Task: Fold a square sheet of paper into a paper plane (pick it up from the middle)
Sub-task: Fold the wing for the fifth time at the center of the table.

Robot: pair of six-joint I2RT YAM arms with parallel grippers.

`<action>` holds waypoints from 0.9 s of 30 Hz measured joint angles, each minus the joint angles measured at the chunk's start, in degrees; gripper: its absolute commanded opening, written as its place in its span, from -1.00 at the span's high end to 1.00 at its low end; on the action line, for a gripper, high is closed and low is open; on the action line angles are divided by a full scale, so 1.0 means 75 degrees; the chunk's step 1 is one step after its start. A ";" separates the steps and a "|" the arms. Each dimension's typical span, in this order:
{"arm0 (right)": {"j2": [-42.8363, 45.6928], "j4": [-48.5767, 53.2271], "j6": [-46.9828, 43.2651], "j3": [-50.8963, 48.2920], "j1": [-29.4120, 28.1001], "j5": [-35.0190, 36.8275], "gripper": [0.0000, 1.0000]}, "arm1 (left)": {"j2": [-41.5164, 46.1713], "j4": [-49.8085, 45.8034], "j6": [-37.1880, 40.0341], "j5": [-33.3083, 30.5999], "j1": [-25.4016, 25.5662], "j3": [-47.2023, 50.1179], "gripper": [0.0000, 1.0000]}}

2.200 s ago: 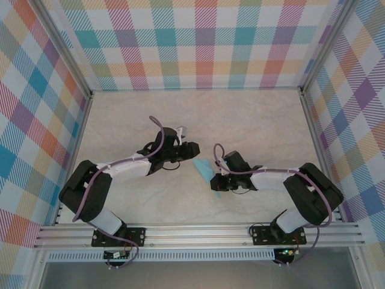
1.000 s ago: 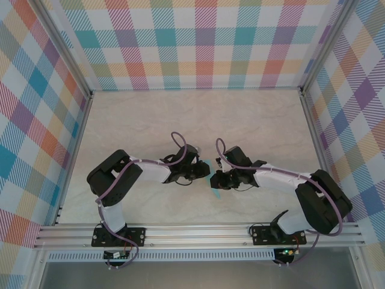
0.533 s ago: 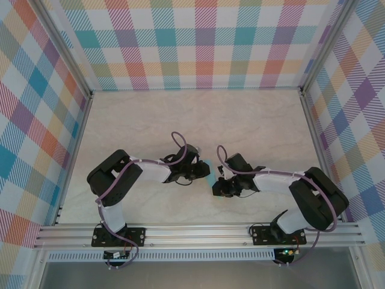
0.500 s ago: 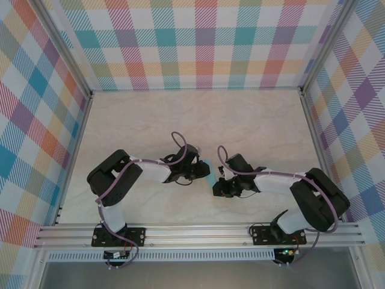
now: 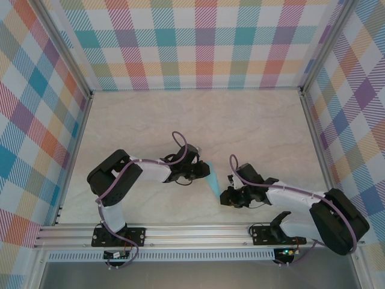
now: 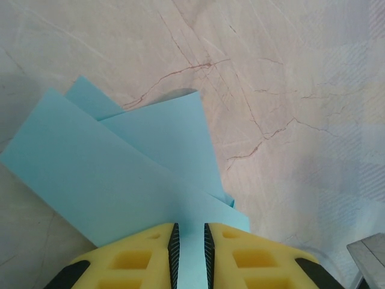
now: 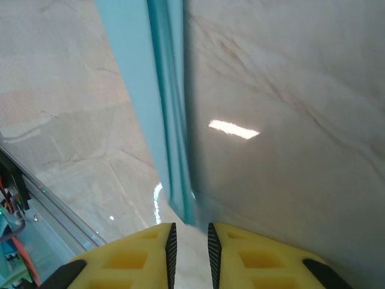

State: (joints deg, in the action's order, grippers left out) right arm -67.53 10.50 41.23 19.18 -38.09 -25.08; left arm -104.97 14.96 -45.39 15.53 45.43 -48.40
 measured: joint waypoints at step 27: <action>0.0624 0.2369 0.0513 0.1827 0.0035 0.3649 0.05 | 0.2518 -0.3401 -0.0131 -0.1466 0.0192 -0.0087 -0.43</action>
State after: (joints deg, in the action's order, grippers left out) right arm -62.85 28.27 45.08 32.88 -37.82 2.28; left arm -86.08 -10.55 -46.37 4.54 46.87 -49.06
